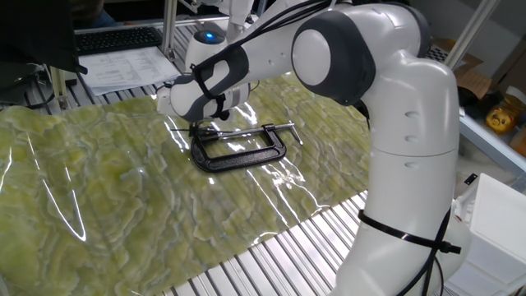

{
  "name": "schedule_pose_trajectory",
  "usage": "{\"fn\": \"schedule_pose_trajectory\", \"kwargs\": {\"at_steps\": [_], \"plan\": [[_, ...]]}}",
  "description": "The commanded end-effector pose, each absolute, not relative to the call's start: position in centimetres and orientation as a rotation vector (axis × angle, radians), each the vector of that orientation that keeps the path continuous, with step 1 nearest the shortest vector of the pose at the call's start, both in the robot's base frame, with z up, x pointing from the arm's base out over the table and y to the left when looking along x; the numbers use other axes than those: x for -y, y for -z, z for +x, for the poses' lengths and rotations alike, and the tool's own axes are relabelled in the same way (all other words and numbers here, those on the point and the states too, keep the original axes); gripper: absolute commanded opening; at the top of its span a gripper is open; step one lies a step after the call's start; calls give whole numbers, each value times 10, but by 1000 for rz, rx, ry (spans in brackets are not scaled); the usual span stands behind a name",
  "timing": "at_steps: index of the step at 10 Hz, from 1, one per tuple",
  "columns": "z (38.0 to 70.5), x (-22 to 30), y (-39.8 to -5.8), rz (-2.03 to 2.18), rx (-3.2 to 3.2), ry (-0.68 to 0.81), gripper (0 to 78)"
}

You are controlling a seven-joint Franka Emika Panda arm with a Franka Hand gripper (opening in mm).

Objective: Turn the hands of a clock

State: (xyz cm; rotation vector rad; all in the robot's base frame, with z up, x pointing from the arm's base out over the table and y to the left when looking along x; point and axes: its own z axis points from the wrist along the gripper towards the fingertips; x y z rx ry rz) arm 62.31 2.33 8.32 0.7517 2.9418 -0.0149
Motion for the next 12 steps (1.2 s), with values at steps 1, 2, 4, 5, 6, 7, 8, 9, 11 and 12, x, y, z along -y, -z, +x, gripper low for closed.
{"fn": "schedule_pose_trajectory", "kwargs": {"at_steps": [1, 2, 4, 5, 6, 7, 8, 9, 11, 12], "plan": [[634, -23, -84, 756, -2935, 21, 0], [634, -23, -84, 756, -2935, 21, 0], [643, -22, -83, 757, -2932, 22, 0], [645, -21, -82, 755, -2932, 24, 0], [648, -20, -83, 751, -2932, 25, 0], [651, -18, -83, 746, -2934, 26, 0], [651, -18, -83, 743, -2934, 27, 0], [655, -14, -83, 729, -2937, 30, 0], [659, -7, -82, 711, -2939, 32, 0], [660, -4, -81, 705, -2938, 32, 0]]}}
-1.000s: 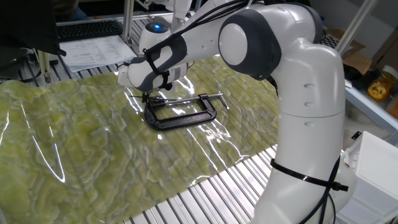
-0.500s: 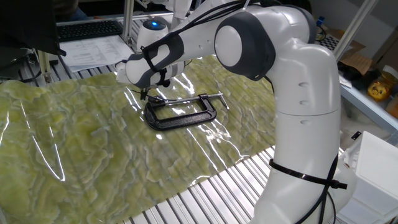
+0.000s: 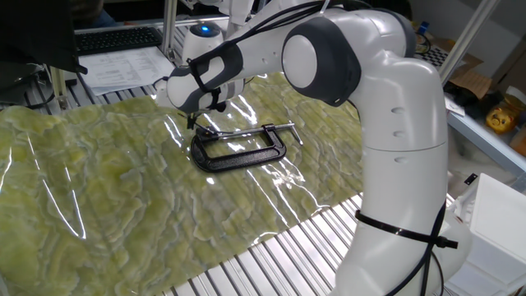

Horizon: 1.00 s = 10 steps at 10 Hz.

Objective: Turn the hands of a clock

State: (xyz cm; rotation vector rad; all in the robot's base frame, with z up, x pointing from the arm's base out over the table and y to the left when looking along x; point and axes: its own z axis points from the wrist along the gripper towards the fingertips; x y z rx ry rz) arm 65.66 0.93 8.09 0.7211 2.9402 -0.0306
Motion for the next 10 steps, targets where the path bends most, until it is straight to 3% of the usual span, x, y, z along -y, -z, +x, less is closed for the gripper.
{"fn": "schedule_pose_trajectory", "kwargs": {"at_steps": [1, 10], "plan": [[661, -4, -81, 705, -2938, 31, 0], [668, 8, -79, 662, -2938, 47, 0]]}}
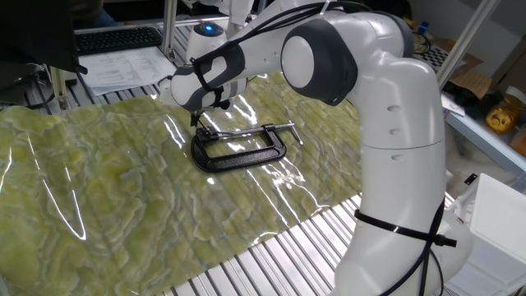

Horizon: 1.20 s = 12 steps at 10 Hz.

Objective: Turn the hands of a clock

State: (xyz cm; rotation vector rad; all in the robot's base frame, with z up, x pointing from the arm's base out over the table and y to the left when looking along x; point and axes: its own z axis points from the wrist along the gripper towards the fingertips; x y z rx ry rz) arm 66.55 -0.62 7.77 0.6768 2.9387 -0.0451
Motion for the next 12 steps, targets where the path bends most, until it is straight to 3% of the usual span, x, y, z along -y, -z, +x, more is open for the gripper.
{"fn": "schedule_pose_trajectory", "kwargs": {"at_steps": [1, 12], "plan": [[668, 9, -79, 654, -2940, 47, 0], [669, 15, -77, 627, -2954, 27, 0]]}}
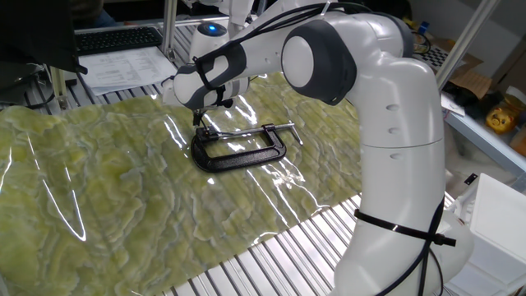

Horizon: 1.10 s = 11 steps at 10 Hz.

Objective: Turn the hands of a clock

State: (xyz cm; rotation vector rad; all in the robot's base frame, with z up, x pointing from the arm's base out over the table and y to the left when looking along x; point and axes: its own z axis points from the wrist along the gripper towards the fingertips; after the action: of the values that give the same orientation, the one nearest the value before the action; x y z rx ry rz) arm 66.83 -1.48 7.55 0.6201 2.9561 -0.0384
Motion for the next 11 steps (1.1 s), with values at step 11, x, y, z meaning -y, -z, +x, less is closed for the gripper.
{"fn": "schedule_pose_trajectory", "kwargs": {"at_steps": [11], "plan": [[658, -10, -104, 643, -3022, -45, 0]]}}
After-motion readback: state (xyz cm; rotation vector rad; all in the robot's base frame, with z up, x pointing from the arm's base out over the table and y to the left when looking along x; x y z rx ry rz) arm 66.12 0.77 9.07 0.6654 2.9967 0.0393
